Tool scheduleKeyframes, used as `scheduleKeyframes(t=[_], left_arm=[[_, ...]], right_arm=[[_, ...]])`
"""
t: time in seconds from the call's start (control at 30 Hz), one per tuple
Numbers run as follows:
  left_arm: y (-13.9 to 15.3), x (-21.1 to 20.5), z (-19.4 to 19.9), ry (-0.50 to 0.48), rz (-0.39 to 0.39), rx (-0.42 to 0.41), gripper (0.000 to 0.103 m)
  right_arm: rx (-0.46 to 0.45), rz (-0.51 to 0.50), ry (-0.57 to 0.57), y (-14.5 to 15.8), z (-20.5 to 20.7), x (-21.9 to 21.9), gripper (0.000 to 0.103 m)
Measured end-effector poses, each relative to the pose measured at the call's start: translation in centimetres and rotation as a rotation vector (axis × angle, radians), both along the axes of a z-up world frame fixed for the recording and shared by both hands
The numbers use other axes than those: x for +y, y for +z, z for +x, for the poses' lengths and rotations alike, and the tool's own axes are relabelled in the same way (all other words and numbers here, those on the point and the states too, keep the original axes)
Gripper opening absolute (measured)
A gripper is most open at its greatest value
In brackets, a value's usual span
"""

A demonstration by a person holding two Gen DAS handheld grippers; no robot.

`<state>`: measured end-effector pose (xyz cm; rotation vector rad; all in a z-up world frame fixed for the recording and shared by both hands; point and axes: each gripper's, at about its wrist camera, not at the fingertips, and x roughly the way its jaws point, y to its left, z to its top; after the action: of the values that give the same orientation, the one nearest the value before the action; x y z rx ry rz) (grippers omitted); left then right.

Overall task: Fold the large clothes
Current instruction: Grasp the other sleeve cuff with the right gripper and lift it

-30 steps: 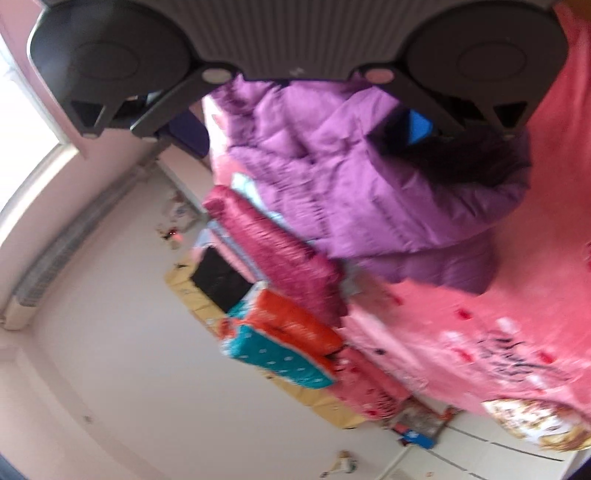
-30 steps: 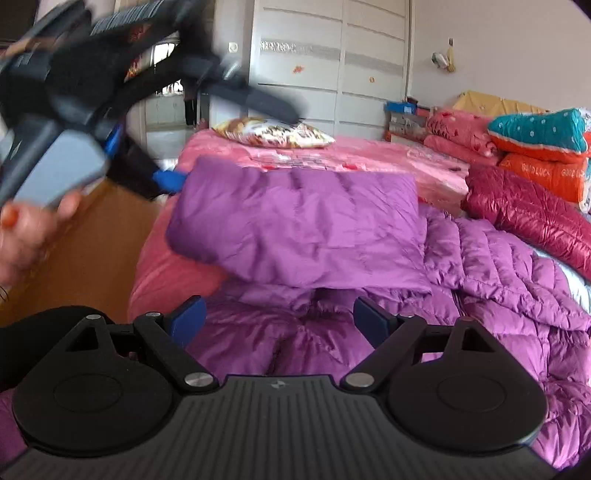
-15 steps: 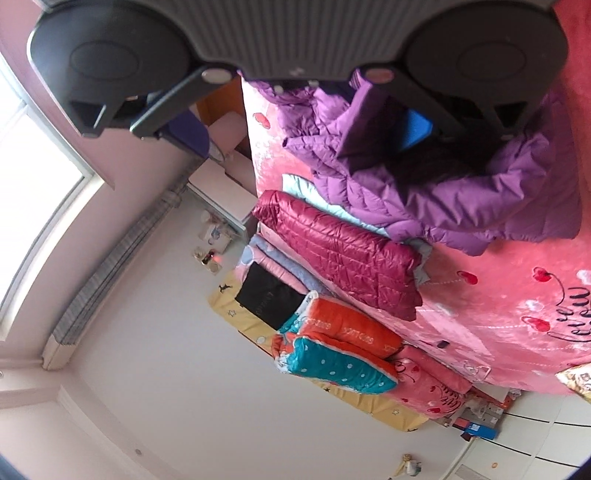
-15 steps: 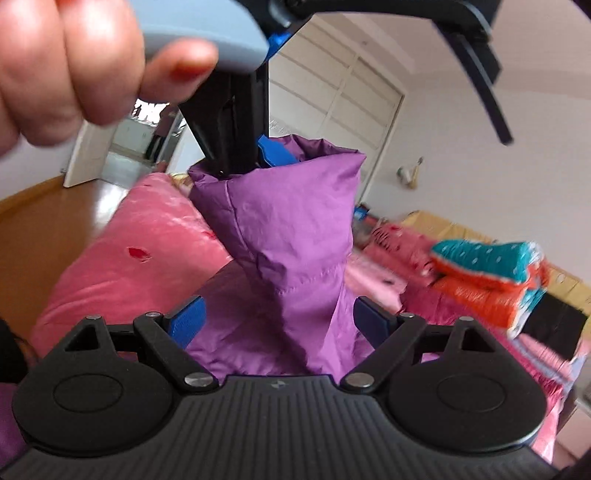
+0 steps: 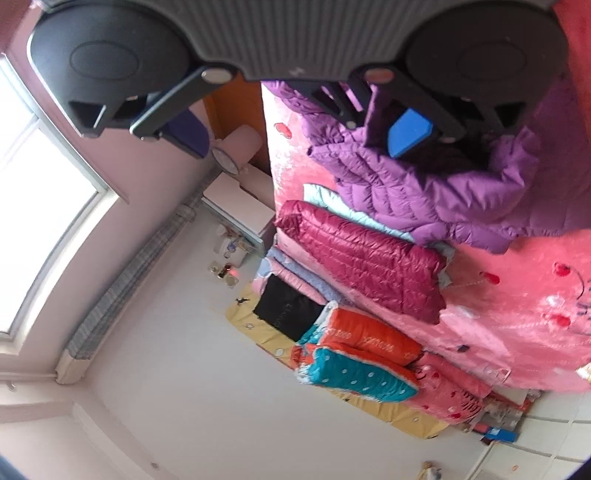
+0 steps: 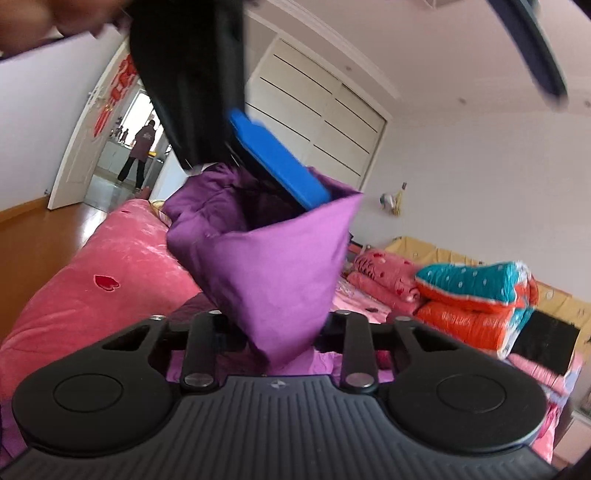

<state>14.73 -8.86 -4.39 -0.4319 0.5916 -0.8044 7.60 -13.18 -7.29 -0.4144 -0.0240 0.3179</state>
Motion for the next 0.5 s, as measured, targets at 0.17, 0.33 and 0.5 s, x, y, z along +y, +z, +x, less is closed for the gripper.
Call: scheduleKeyframes(t=[0.17, 0.33, 0.5], left_arm=[[1.4, 1.0, -1.6, 0.006, 0.02, -0.075, 0.102], [-1.5, 2.1, -0.2, 0.076, 0.082, -0.005, 0.102], [-7.0, 1.3, 3.4, 0.144, 0.194, 0.104, 0.102]], right_arm=[[-0.003, 0.048, -0.055, 1.1, 1.3, -2.1, 0.026], [0.015, 0.233, -0.181, 3.3, 4.6, -8.0, 0.026], [0.157, 0.527, -0.31, 2.9, 9.2, -16.9, 0.026]])
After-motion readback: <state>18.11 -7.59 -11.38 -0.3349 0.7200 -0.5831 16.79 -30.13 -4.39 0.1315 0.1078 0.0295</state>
